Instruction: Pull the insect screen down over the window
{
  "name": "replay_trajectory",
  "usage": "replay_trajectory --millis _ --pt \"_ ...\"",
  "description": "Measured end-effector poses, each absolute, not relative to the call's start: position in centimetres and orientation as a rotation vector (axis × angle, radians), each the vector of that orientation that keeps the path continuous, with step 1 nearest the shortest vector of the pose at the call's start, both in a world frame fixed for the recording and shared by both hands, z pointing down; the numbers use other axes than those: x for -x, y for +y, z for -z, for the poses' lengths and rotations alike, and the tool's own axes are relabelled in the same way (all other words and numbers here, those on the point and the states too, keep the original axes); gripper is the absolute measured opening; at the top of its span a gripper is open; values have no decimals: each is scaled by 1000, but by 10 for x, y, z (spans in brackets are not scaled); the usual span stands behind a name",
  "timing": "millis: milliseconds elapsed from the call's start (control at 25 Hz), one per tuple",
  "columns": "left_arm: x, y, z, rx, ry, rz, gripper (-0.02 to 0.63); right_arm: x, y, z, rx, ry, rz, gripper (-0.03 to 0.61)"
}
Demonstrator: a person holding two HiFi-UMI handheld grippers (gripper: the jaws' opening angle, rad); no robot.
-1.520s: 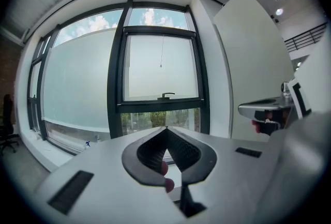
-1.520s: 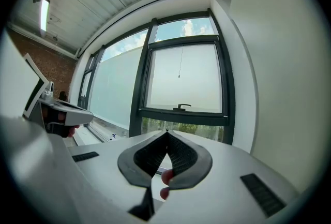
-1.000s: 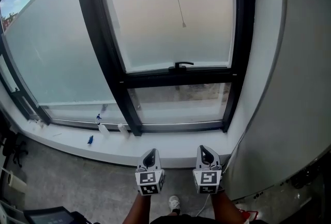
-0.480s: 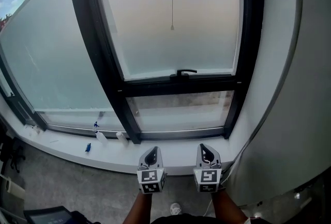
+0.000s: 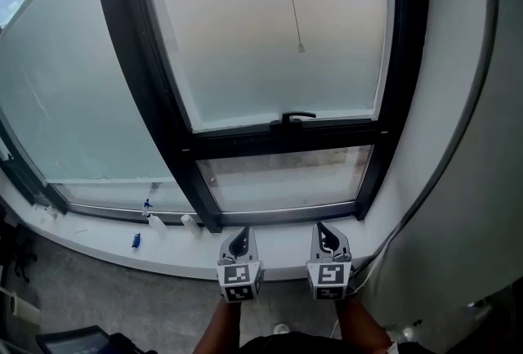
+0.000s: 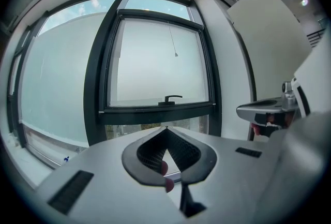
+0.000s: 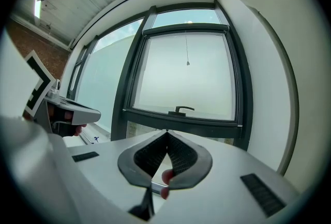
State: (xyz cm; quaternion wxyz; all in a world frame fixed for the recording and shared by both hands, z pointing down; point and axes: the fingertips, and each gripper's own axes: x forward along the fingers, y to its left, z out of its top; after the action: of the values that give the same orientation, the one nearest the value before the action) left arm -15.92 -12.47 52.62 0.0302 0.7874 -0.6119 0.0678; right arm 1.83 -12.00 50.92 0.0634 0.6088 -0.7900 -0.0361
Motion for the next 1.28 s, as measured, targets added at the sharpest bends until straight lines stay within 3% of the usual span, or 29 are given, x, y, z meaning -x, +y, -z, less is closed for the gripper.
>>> replay_trajectory --millis 400,1280 --pt "169 -146 -530 -2455 -1839 -177 3 1 -132 -516 -1828 -2361 158 3" --pt "126 -224 -521 -2483 -1839 -203 3 -40 -209 -508 -1828 -2382 187 3"
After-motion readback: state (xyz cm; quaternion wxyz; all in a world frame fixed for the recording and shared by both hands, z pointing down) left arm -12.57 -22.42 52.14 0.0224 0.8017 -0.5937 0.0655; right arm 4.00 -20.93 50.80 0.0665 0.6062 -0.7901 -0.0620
